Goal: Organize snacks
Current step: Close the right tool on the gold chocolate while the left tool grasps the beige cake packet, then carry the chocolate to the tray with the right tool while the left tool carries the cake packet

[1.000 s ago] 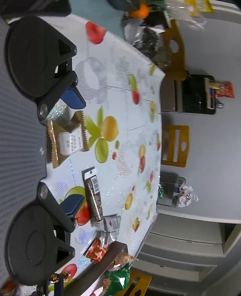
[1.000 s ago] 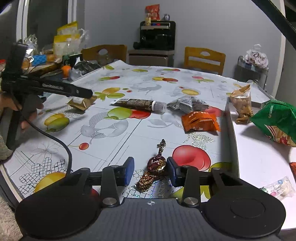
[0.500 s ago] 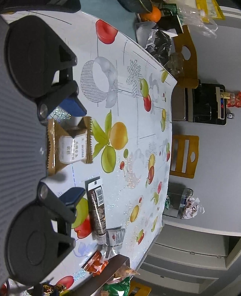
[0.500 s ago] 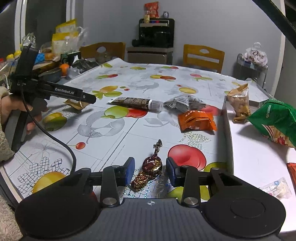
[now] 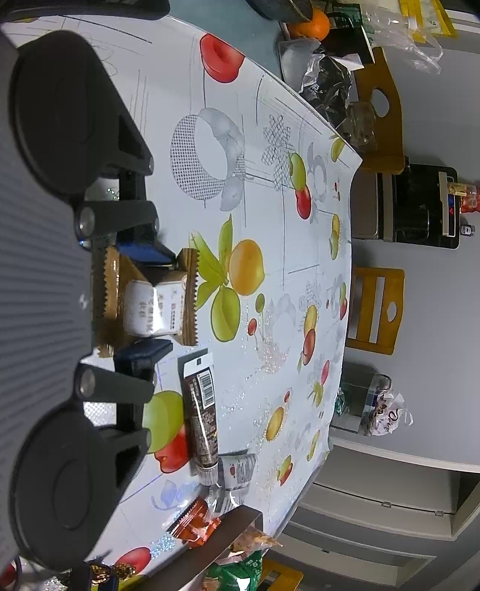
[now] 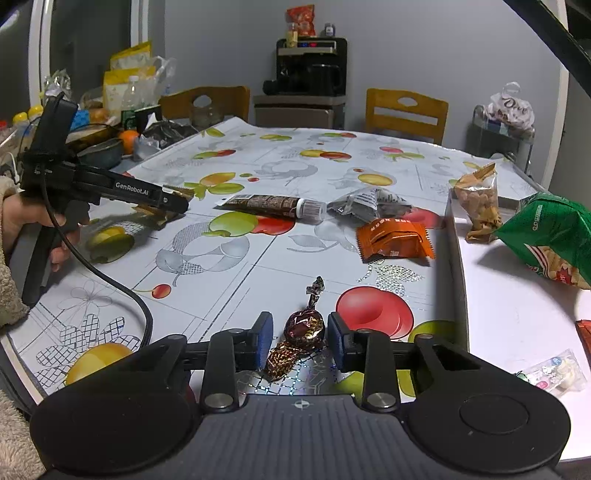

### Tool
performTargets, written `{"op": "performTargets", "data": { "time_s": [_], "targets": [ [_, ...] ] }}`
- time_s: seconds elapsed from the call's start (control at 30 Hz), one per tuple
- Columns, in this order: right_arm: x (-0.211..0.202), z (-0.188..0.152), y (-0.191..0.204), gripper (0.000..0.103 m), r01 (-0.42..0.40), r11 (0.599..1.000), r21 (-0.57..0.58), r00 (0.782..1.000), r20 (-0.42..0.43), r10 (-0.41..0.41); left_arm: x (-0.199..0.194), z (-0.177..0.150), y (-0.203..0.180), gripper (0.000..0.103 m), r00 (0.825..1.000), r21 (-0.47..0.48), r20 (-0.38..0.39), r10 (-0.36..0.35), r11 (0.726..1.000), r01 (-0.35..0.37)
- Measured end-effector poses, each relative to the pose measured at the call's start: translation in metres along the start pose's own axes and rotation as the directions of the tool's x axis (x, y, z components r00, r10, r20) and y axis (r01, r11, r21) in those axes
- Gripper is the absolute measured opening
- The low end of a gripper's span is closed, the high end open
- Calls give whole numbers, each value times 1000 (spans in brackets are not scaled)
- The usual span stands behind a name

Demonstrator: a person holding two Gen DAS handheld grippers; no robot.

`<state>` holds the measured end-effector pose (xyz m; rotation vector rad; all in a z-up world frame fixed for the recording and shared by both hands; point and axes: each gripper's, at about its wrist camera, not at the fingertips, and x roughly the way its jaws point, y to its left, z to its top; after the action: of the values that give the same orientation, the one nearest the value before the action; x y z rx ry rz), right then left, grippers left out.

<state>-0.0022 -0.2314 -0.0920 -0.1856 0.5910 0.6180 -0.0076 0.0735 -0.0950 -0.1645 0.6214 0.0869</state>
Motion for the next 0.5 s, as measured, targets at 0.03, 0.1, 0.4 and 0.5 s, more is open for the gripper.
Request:
{"op": "performTargets", "data": {
  "time_s": [0.03, 0.1, 0.4, 0.5],
  "targets": [
    [0, 0, 0, 30, 0, 1000, 1, 1000, 0, 0, 0, 0, 0, 39, 1000, 0, 1, -2, 1000, 2],
    [0, 0, 0, 29, 1, 1000, 4, 1000, 1, -1, -1, -1, 0, 38, 1000, 3, 1, -11, 1000, 11],
    [0, 0, -2, 25, 6, 1000, 4, 1000, 7, -6, -6, -5, -11, 37, 999, 36, -4, -42, 998, 42],
    [0, 1, -3, 25, 14, 1000, 7, 1000, 12, -14, -8, -7, -17, 37, 999, 52, -9, -50, 997, 51]
  ]
}}
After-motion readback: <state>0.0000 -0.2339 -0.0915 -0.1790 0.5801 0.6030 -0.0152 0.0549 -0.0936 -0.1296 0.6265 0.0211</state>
